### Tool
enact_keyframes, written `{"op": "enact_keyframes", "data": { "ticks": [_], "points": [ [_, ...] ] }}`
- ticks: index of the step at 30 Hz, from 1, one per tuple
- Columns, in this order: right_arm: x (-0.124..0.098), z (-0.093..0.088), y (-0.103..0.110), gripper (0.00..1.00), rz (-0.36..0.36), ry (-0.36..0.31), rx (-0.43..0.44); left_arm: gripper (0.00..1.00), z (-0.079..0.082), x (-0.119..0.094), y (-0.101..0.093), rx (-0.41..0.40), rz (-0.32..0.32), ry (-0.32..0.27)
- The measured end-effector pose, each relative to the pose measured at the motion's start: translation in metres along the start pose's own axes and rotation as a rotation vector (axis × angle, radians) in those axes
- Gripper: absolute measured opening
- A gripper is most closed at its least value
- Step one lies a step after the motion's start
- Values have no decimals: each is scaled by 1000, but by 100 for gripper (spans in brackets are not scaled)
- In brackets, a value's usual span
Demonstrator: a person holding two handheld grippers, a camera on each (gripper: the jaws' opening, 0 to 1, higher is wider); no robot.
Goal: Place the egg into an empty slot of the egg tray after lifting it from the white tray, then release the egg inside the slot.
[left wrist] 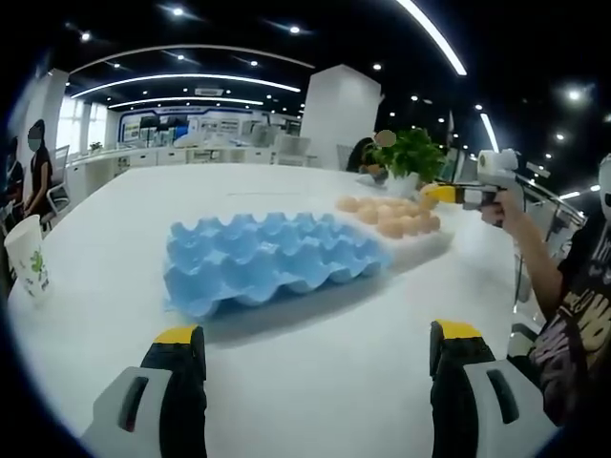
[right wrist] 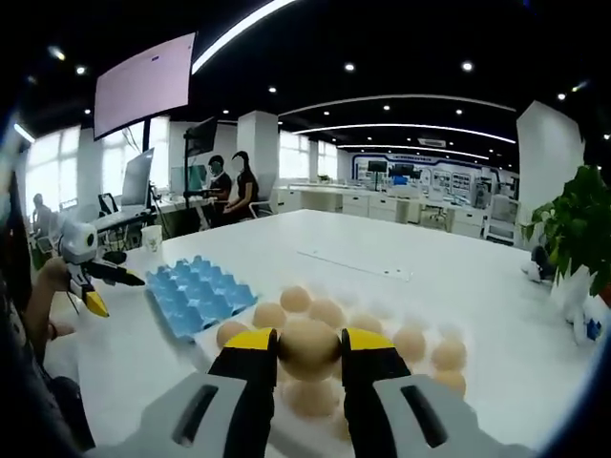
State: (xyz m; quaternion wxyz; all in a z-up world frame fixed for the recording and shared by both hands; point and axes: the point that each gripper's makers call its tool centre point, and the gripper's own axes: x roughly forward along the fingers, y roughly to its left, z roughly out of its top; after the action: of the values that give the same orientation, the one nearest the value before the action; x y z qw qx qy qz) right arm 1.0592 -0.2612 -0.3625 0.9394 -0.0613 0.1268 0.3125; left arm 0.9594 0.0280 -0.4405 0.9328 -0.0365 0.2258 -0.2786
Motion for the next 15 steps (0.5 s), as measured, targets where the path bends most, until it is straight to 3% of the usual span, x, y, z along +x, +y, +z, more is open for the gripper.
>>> {"op": "enact_keyframes", "data": {
  "ticks": [15],
  "points": [
    [18, 6, 41, 27, 99, -1, -40, 100, -4, 2, -4, -2, -15, 6]
  ]
}}
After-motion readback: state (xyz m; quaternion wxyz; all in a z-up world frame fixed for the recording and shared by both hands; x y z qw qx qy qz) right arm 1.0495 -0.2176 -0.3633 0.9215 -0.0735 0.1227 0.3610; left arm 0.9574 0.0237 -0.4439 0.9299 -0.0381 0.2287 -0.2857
